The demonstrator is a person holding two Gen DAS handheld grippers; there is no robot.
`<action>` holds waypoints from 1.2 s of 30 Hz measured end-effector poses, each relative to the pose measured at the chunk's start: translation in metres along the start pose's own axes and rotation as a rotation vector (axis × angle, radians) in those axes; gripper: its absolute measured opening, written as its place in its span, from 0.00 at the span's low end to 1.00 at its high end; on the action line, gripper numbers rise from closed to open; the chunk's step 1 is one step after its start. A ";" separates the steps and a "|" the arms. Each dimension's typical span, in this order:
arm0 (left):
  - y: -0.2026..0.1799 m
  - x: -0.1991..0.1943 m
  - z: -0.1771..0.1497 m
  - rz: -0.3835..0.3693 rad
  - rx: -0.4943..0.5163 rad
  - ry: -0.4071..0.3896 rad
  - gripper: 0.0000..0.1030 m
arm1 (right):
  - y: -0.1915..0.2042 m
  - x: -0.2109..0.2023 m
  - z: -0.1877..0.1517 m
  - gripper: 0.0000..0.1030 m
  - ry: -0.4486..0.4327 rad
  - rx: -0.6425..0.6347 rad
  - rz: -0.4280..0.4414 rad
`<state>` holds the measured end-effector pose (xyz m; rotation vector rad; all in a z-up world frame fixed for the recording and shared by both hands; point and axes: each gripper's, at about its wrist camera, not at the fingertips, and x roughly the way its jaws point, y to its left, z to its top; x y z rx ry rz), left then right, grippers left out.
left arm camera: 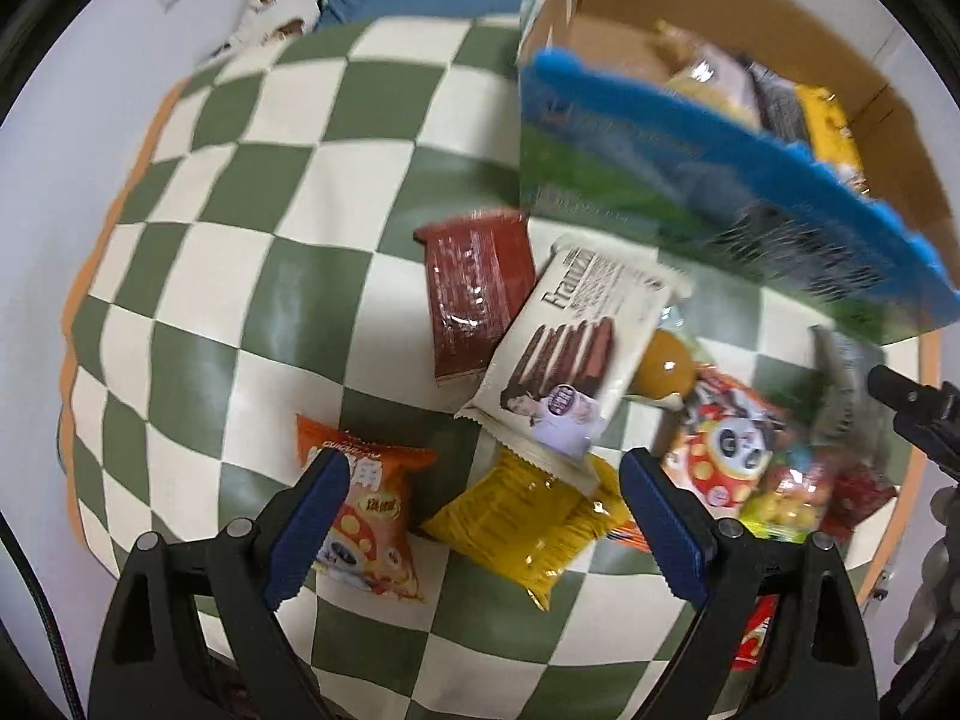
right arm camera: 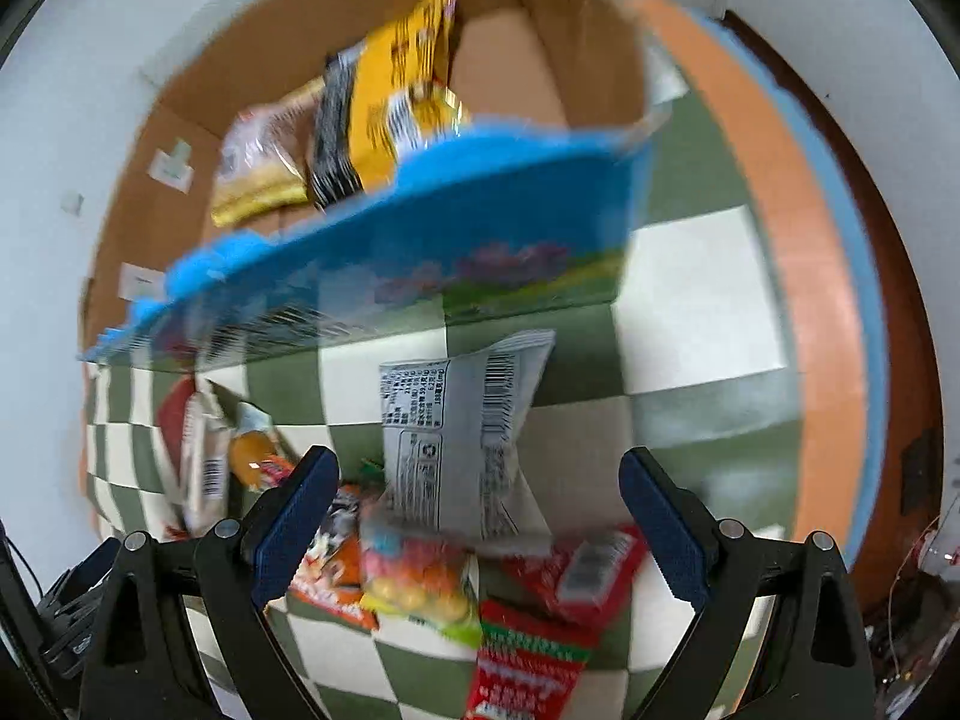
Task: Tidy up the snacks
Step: 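Grasp the Franzzi cookie pack with the left tool while the right grasps the grey-white packet, then lower both packets into the cardboard box and open both tools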
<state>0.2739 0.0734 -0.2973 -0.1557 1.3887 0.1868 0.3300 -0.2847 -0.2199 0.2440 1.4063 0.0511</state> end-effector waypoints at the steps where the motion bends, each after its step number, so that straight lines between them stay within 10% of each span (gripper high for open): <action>1: -0.002 0.007 0.004 0.003 0.011 0.016 0.89 | 0.002 0.011 0.001 0.94 0.020 -0.008 -0.013; 8: -0.030 0.043 0.036 -0.042 0.121 0.091 0.89 | 0.007 0.034 -0.005 0.57 0.042 -0.005 -0.046; 12: -0.039 0.059 0.051 -0.087 0.158 0.111 0.89 | 0.008 0.021 -0.012 0.53 0.044 -0.006 -0.042; 16: -0.040 0.067 0.056 -0.139 0.157 0.106 0.62 | 0.005 0.012 -0.026 0.52 0.056 -0.005 -0.036; 27: -0.028 0.054 0.014 -0.122 0.114 0.061 0.54 | 0.010 -0.007 -0.064 0.50 0.047 -0.009 0.028; 36: -0.024 -0.024 -0.009 -0.264 0.083 -0.049 0.54 | 0.028 -0.066 -0.074 0.49 -0.054 -0.032 0.130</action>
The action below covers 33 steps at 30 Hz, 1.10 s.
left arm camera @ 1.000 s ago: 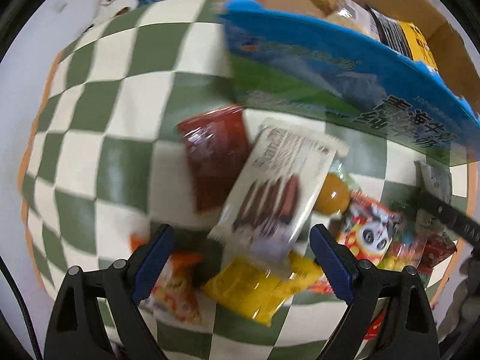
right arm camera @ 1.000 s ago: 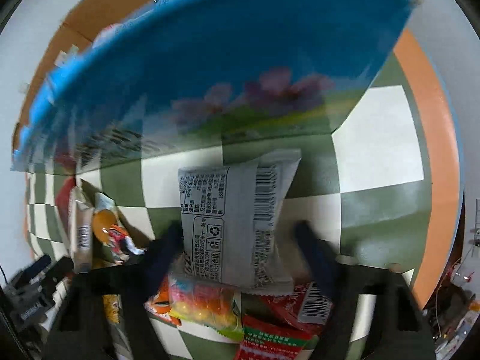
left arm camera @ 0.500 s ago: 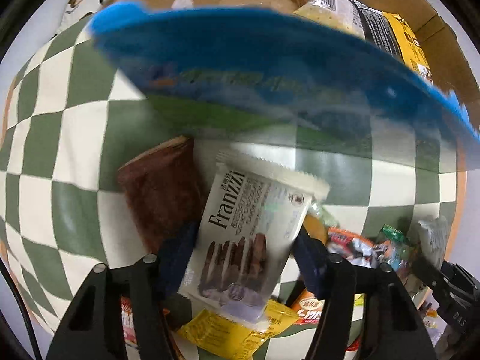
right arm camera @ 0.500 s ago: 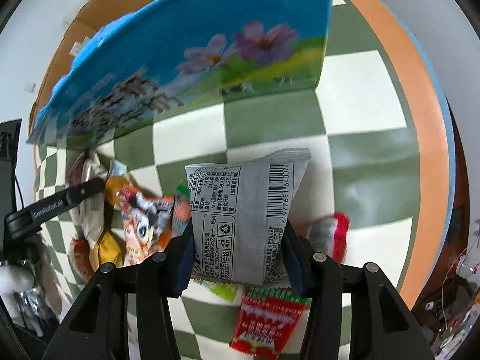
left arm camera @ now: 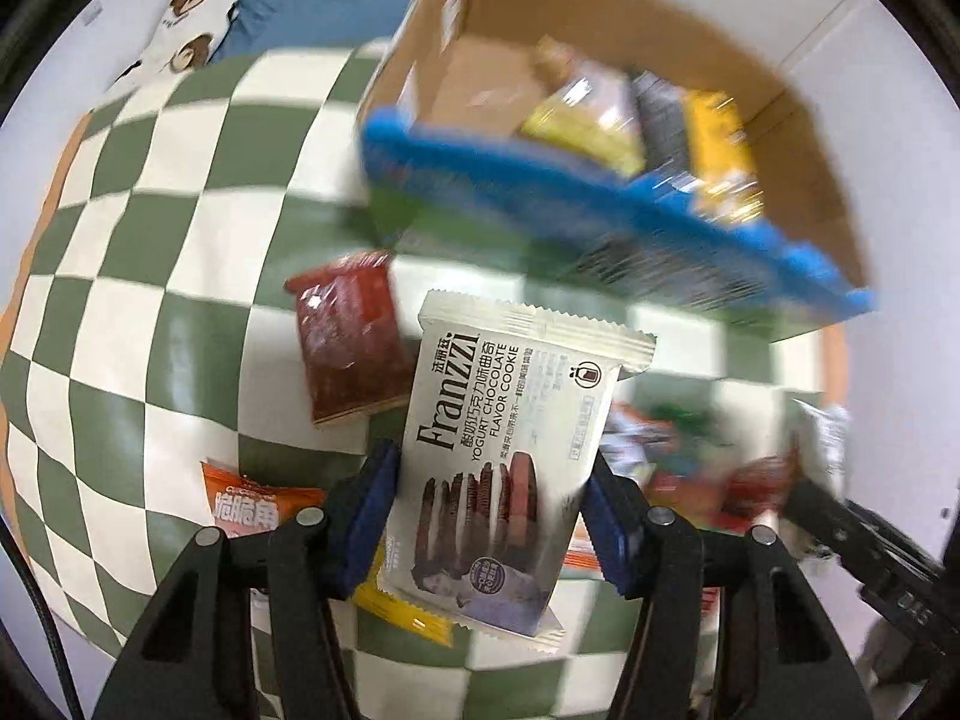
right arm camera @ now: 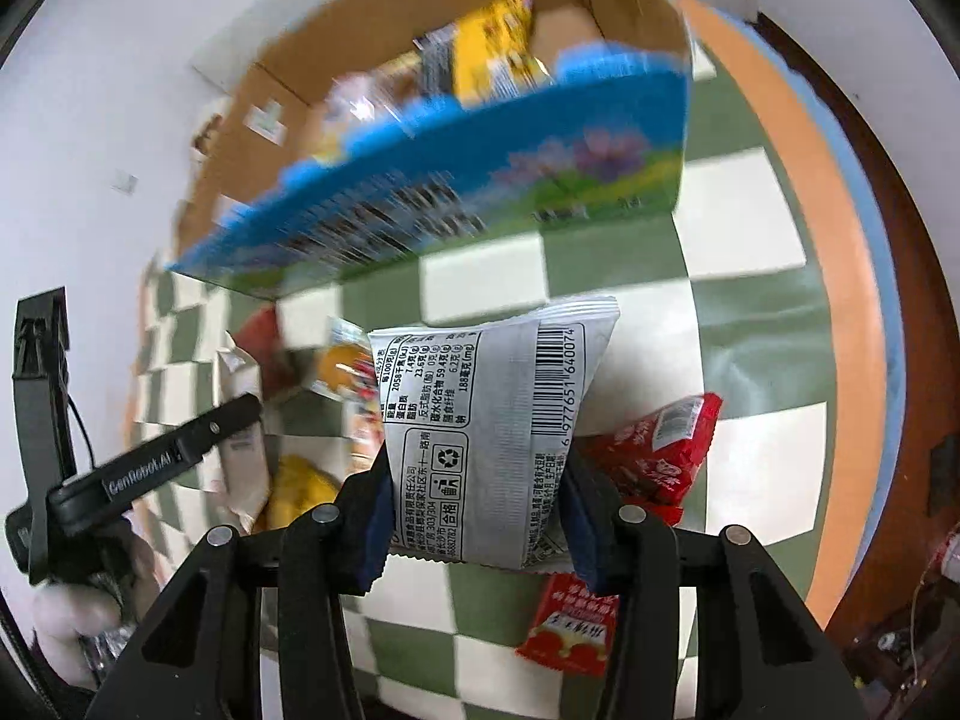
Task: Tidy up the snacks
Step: 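Lower both packets into the cardboard box and open both tools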
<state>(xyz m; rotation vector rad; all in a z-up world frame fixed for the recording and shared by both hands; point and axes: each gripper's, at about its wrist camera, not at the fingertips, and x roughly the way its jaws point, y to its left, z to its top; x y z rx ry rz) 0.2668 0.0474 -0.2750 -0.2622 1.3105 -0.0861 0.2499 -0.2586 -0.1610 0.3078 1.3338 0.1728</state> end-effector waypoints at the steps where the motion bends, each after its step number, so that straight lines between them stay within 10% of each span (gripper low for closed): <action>1: -0.006 -0.011 0.009 -0.019 0.007 -0.017 0.54 | 0.001 -0.011 0.002 0.49 -0.014 -0.002 0.013; 9: -0.037 -0.074 0.093 -0.095 0.087 -0.109 0.54 | 0.032 -0.075 0.059 0.49 -0.174 -0.047 0.059; 19: -0.044 -0.007 0.207 -0.035 0.052 0.035 0.54 | 0.067 -0.023 0.150 0.49 -0.156 -0.096 0.020; 33: -0.035 0.069 0.217 0.015 0.022 0.222 0.56 | 0.053 0.067 0.170 0.49 0.006 -0.069 -0.018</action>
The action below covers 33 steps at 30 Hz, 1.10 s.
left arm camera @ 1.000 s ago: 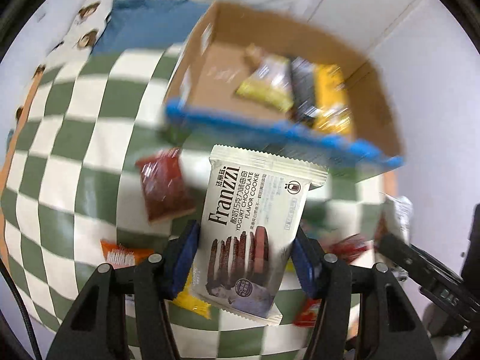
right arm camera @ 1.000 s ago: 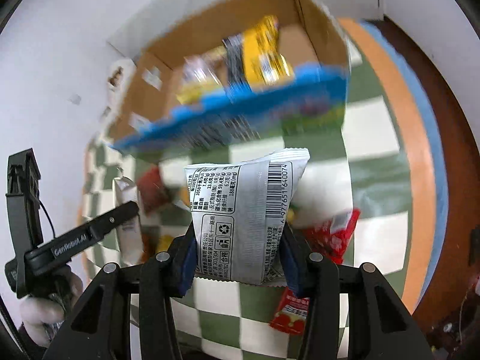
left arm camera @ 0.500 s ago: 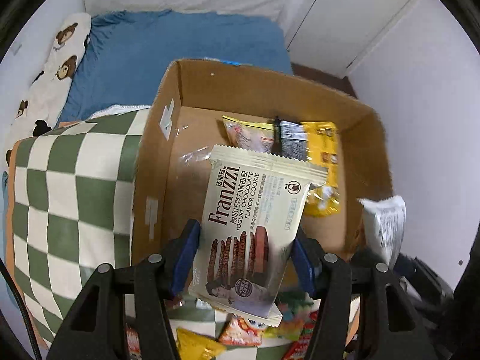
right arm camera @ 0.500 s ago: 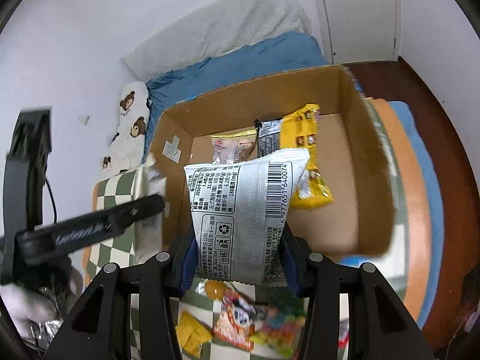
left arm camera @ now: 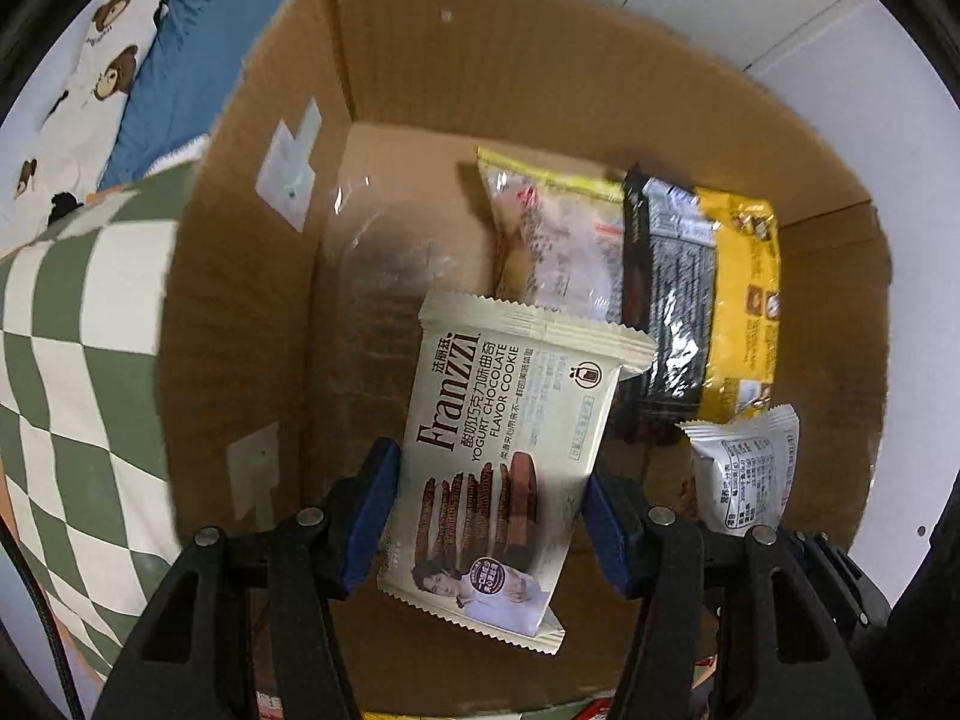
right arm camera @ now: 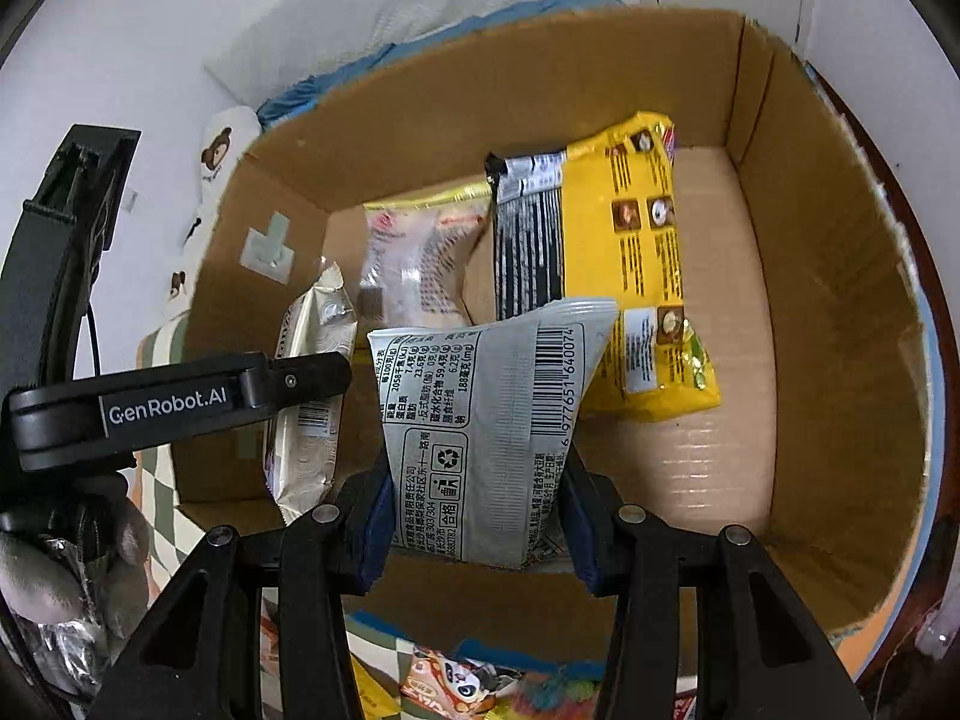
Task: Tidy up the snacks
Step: 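Lower both packets into the cardboard box and open both tools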
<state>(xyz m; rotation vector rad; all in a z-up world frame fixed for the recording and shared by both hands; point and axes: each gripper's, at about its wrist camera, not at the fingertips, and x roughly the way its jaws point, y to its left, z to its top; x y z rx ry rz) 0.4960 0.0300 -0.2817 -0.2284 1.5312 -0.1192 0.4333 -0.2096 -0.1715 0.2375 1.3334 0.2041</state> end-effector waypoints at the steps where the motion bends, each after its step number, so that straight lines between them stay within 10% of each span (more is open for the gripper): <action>1: 0.000 0.004 -0.001 0.002 -0.003 0.015 0.56 | -0.001 0.003 0.000 0.49 0.011 0.004 0.005; 3: 0.002 0.010 -0.005 -0.015 -0.013 0.042 0.56 | -0.002 0.012 0.000 0.50 0.048 -0.002 0.014; 7: 0.006 0.011 -0.009 -0.002 -0.022 0.030 0.71 | -0.003 0.023 0.002 0.90 0.099 -0.015 -0.018; 33: -0.015 -0.115 -0.090 0.140 0.112 -0.402 0.75 | 0.001 -0.083 -0.027 0.90 -0.160 -0.081 -0.213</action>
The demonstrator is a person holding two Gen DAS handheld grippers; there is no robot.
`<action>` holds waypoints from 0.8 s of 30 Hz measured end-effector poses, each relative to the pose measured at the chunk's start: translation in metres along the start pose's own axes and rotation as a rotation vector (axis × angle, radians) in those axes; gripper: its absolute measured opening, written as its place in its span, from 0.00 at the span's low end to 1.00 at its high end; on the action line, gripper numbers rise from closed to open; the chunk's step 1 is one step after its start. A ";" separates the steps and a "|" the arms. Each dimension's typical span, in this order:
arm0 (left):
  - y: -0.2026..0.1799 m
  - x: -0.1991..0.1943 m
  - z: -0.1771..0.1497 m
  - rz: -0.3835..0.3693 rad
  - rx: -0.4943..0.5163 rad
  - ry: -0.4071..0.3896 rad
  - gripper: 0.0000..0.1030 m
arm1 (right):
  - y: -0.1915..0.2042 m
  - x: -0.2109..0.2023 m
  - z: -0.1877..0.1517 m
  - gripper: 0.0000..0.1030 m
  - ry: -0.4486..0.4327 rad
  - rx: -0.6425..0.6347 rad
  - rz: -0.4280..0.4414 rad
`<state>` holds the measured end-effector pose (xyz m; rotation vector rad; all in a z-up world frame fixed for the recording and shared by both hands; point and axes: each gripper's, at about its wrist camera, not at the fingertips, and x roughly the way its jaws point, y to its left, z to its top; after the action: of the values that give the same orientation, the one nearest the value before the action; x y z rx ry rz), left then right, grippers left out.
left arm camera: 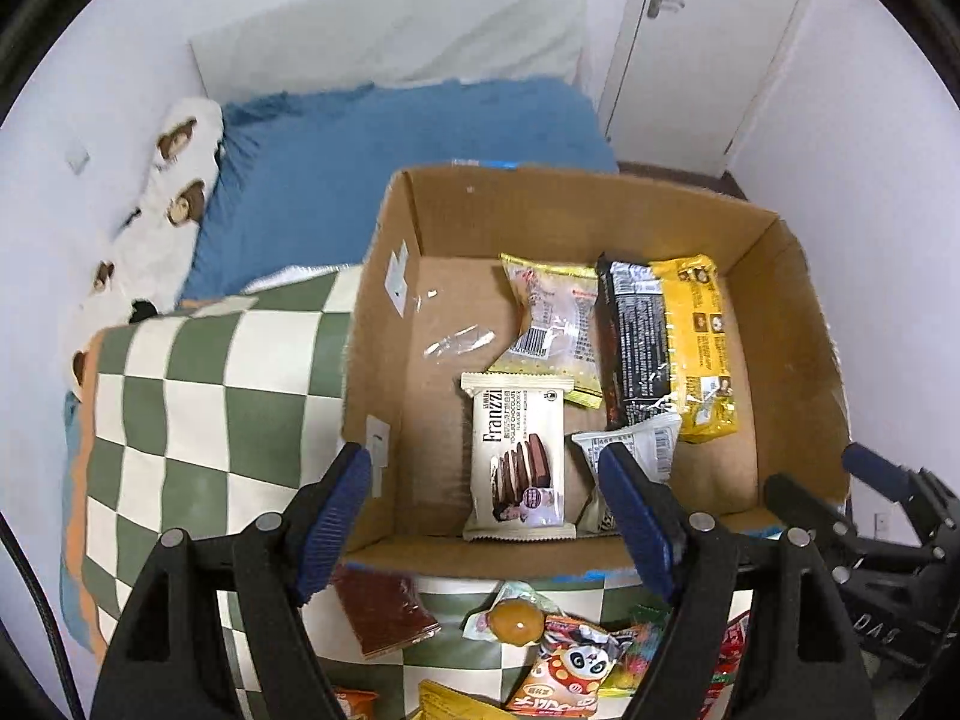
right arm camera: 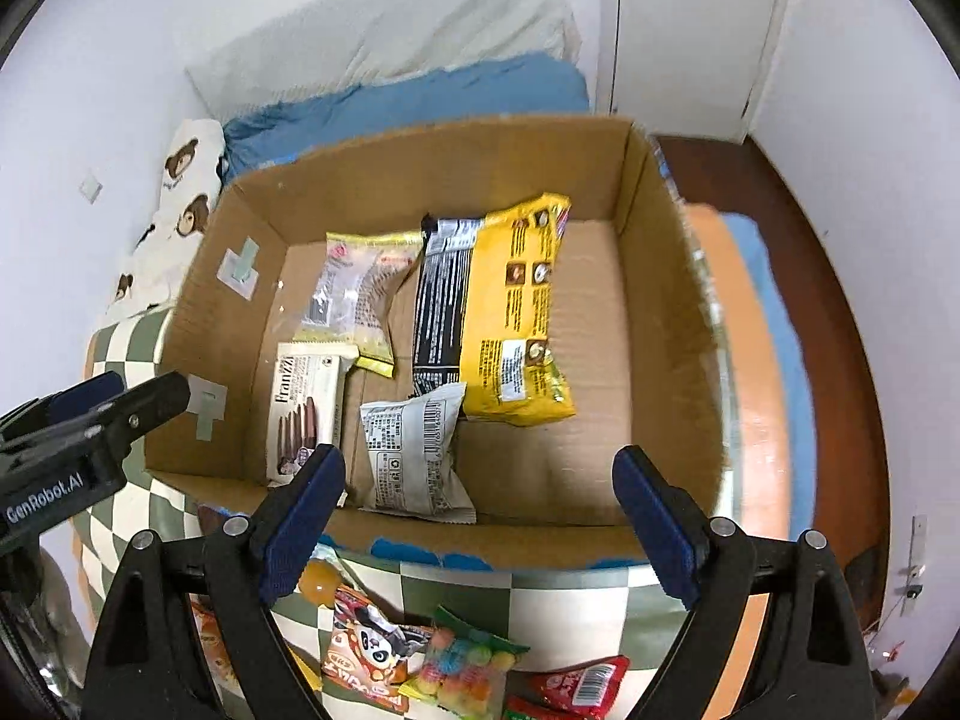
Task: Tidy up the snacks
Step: 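Lower both packets into the cardboard box and open both tools, then grasp the yellow chip bag with the left tool while the right grasps the red spicy strip pack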
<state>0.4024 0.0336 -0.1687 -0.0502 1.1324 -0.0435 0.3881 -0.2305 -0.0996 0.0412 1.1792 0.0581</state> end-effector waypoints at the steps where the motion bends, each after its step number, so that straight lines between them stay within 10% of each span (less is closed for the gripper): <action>1: -0.001 -0.005 -0.003 0.003 0.002 -0.014 0.75 | 0.000 -0.008 -0.003 0.90 -0.018 -0.001 -0.003; 16: -0.005 -0.080 -0.044 -0.005 0.014 -0.174 0.75 | 0.014 -0.094 -0.038 0.90 -0.178 0.001 0.024; 24: 0.002 -0.082 -0.084 -0.011 -0.006 -0.104 0.75 | 0.008 -0.095 -0.081 0.90 -0.110 0.039 0.083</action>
<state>0.2920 0.0393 -0.1305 -0.0632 1.0284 -0.0463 0.2763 -0.2291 -0.0422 0.1261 1.0685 0.1047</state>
